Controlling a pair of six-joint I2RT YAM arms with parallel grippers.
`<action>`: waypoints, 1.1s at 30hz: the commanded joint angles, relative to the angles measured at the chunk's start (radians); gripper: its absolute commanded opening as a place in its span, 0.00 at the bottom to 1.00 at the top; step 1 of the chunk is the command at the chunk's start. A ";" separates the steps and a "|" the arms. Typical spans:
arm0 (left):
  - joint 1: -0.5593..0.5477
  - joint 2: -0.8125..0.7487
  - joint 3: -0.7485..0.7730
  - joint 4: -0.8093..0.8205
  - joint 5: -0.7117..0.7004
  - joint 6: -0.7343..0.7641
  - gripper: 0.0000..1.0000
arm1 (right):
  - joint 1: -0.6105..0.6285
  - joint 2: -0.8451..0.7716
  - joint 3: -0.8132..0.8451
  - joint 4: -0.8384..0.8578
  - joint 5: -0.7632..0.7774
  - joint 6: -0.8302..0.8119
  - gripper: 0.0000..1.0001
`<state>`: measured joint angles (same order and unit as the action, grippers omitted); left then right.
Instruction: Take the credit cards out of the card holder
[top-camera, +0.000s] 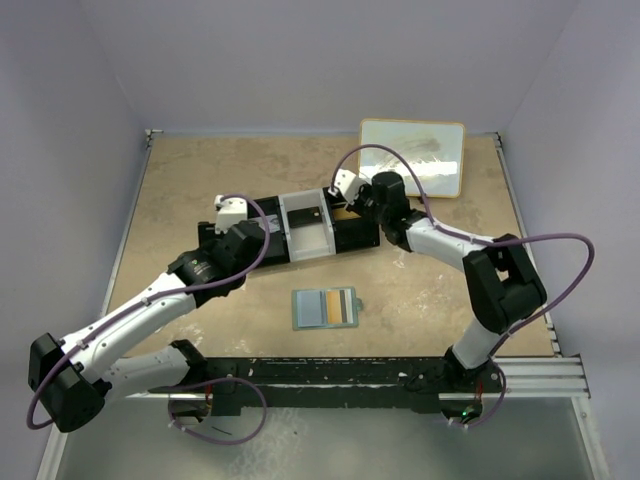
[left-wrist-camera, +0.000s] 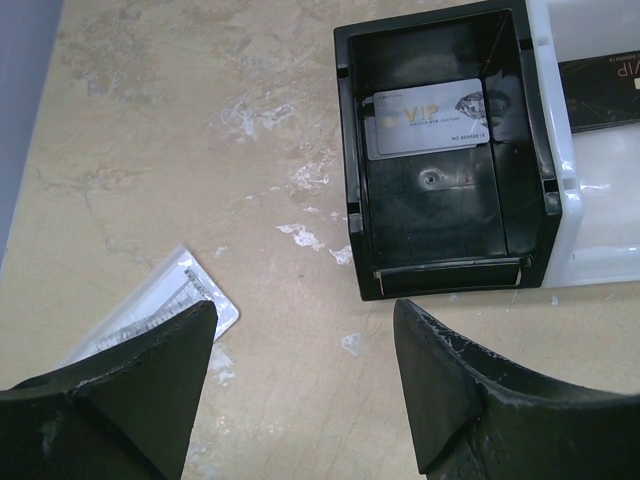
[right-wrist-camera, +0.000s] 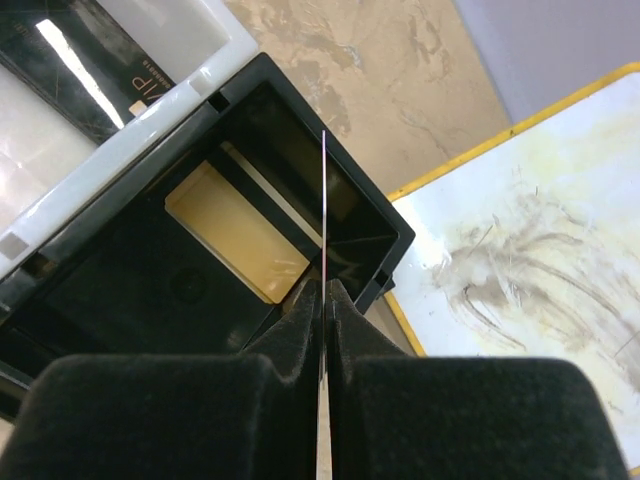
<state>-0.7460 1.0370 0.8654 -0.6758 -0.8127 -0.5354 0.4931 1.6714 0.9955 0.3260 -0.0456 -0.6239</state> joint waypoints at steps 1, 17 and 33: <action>0.010 -0.010 0.002 0.036 0.022 0.016 0.70 | -0.002 0.029 0.075 0.004 -0.025 -0.031 0.00; 0.259 -0.093 -0.041 0.150 0.232 0.020 0.72 | -0.001 0.140 0.095 0.059 -0.007 -0.187 0.00; 0.329 -0.071 -0.037 0.147 0.288 0.038 0.72 | -0.002 0.207 0.121 0.065 -0.038 -0.261 0.01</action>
<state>-0.4236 0.9668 0.8204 -0.5621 -0.5495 -0.5266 0.4934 1.8671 1.0573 0.3691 -0.0597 -0.8474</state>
